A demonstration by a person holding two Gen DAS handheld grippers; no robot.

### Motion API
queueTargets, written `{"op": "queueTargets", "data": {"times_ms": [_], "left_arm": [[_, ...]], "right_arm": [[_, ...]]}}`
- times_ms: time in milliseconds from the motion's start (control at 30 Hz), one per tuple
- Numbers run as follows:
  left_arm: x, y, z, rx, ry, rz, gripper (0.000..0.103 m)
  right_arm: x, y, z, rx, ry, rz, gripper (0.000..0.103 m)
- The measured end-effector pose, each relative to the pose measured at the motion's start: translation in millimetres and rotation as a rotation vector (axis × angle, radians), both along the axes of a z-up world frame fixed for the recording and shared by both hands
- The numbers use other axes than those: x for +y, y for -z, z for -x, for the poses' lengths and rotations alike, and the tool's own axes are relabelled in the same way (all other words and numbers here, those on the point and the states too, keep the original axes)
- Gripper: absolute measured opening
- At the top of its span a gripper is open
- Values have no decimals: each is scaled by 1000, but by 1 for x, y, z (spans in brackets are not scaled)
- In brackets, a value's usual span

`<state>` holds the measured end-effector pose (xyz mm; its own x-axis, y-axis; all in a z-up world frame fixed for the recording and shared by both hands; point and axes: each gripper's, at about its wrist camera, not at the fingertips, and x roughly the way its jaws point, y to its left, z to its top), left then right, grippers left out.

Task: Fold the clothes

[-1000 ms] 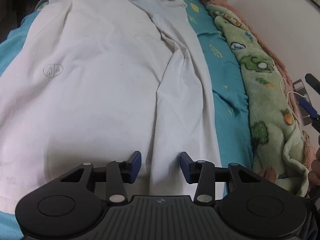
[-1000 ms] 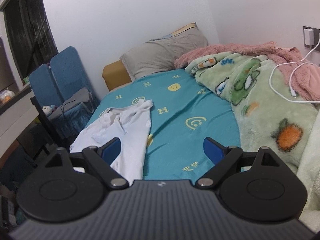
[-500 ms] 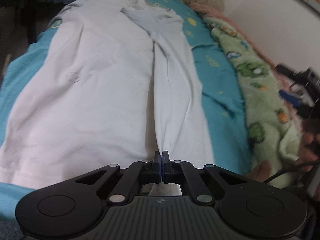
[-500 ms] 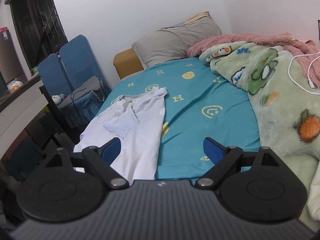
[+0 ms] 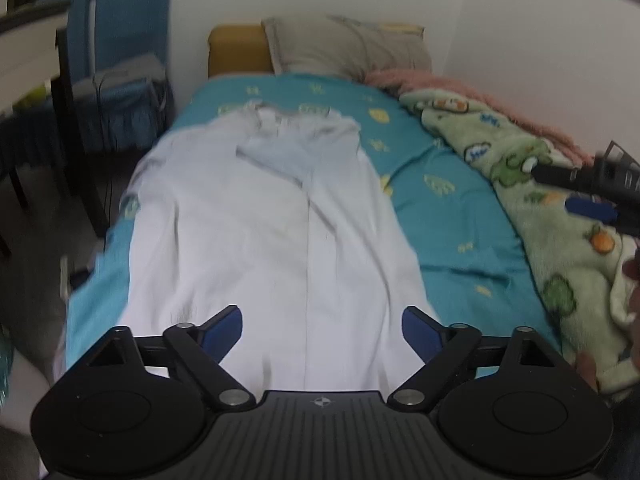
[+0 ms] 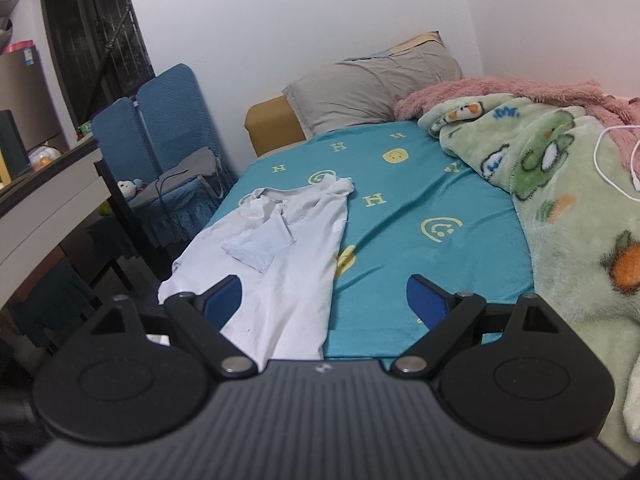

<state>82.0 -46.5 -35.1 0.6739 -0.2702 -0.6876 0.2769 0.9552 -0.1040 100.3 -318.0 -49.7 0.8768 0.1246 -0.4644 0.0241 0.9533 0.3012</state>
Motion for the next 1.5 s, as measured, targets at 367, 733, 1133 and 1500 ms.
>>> {"op": "queueTargets", "data": {"times_ms": [367,733,1133,1500], "left_arm": [[-16,-14,-41,-137,-10,9,103],[13,1,-45,-160,-57,18,103],[96,1,-55,-86,-171,40,103],[192,19,-79,-58,-350,146,103]], "right_arm": [[7,3,-1,-11,-6,20,91],[26,7,-13,-3,-39,71,91],[90,1,-84,71,-182,245,91],[277,51,-252,138,-598,538,90]]}}
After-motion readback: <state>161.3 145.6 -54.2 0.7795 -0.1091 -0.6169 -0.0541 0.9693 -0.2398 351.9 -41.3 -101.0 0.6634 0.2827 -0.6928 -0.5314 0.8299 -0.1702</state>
